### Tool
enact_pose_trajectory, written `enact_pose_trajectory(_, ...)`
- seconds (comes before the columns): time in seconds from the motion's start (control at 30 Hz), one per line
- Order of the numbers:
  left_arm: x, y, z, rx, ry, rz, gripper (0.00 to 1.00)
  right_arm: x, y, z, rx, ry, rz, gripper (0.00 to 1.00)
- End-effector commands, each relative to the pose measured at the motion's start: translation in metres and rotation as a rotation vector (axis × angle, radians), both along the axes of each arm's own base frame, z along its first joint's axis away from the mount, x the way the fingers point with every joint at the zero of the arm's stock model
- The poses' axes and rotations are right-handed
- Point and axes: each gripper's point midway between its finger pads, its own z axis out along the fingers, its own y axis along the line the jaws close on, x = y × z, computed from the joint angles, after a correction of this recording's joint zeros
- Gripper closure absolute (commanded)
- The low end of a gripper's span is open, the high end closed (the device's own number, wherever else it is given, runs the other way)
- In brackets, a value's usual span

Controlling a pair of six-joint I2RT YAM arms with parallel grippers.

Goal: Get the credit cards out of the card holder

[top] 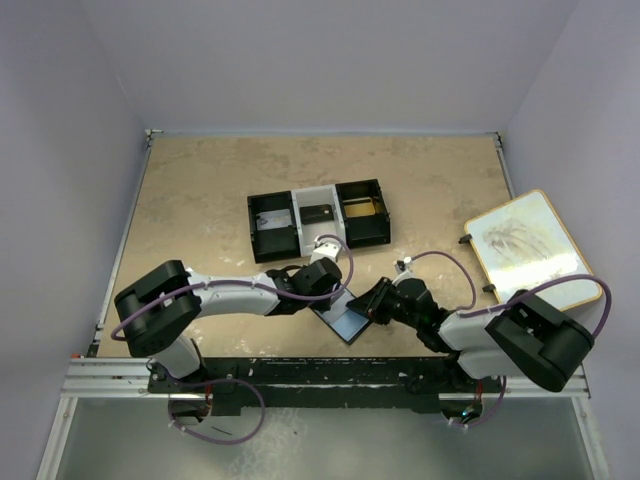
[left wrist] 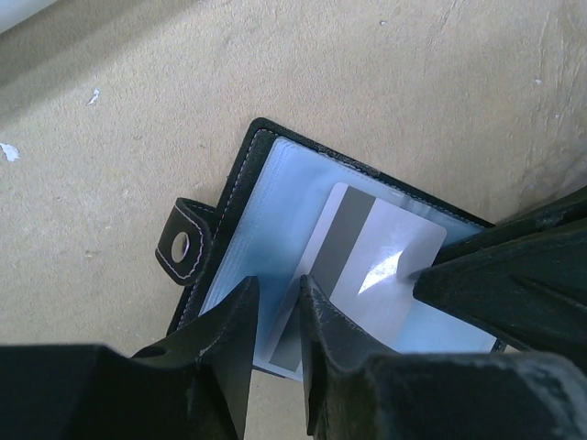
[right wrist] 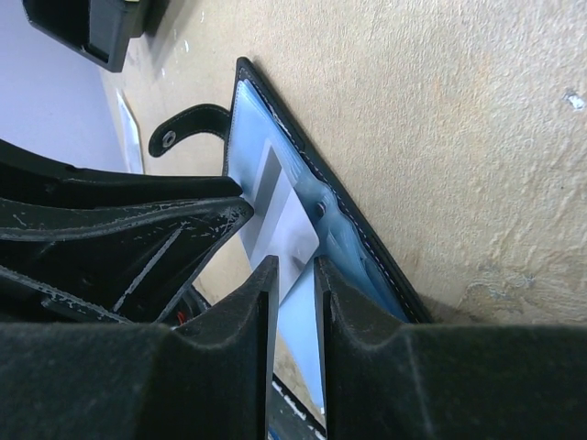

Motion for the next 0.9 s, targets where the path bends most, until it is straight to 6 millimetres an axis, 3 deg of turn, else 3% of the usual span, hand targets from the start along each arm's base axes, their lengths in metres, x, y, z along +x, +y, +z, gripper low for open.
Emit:
enact_pose_trajectory(0.0, -0.002, 0.019, -0.016, 0.085, 0.005, 0.036, 0.78, 0.006, 0.002, 0.001, -0.011, -0.018, -0.011, 0.74)
enact_pose_trajectory(0.3, -0.001, 0.018, -0.014, 0.075, 0.002, 0.035, 0.80, 0.008, 0.021, 0.012, 0.085, -0.029, 0.038, 0.77)
enact_pose_trajectory(0.4, -0.001, 0.018, -0.013, 0.068, 0.001, 0.042, 0.80, 0.008, 0.025, 0.012, 0.098, -0.035, 0.054, 0.84)
enact_pose_trajectory(0.67, 0.000, 0.022, -0.008, 0.063, -0.012, 0.057, 0.81, -0.004, 0.013, 0.004, 0.077, -0.013, 0.048, 0.95)
enact_pose_trajectory(0.87, 0.001, 0.018, -0.001, 0.034, -0.021, 0.056, 0.81, -0.015, 0.003, 0.002, 0.080, 0.020, 0.036, 0.96)
